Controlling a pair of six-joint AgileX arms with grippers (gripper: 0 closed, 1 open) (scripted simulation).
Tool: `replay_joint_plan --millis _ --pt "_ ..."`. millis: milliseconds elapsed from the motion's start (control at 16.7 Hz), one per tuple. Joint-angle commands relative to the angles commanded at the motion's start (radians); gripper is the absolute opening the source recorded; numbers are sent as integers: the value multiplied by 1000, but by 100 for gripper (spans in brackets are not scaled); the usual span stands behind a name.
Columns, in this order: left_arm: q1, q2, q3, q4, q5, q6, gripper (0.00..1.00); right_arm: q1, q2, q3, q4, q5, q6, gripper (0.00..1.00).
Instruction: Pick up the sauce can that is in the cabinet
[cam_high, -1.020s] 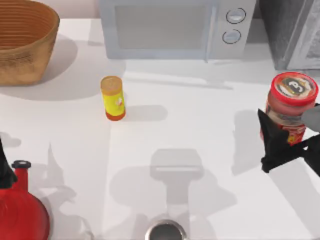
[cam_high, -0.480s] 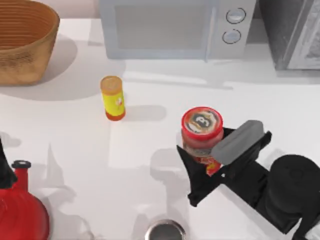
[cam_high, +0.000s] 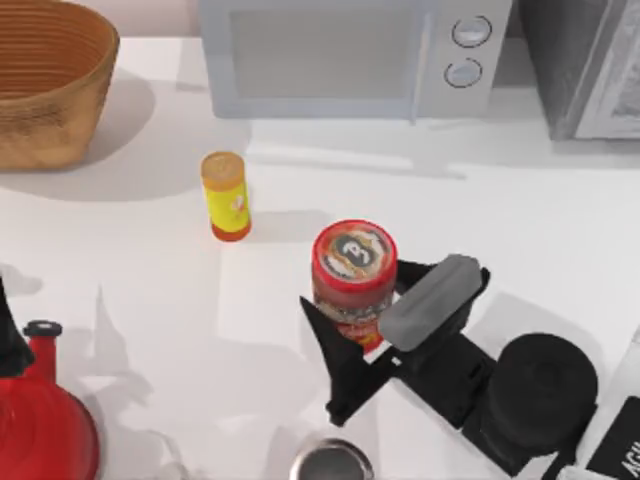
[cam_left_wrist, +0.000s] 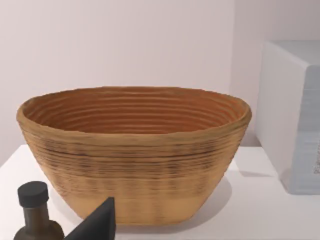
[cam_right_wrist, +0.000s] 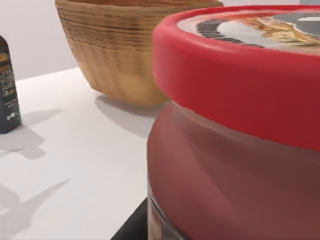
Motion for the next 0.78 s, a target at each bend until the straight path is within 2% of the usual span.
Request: replay_joint_plan --millis 360,780 --pt "0 0 0 0 0 0 100 -6 15 13 -5 -3 2 0" --pt "0 0 0 0 0 0 100 -20 194 253 -56 -18 -2 0"
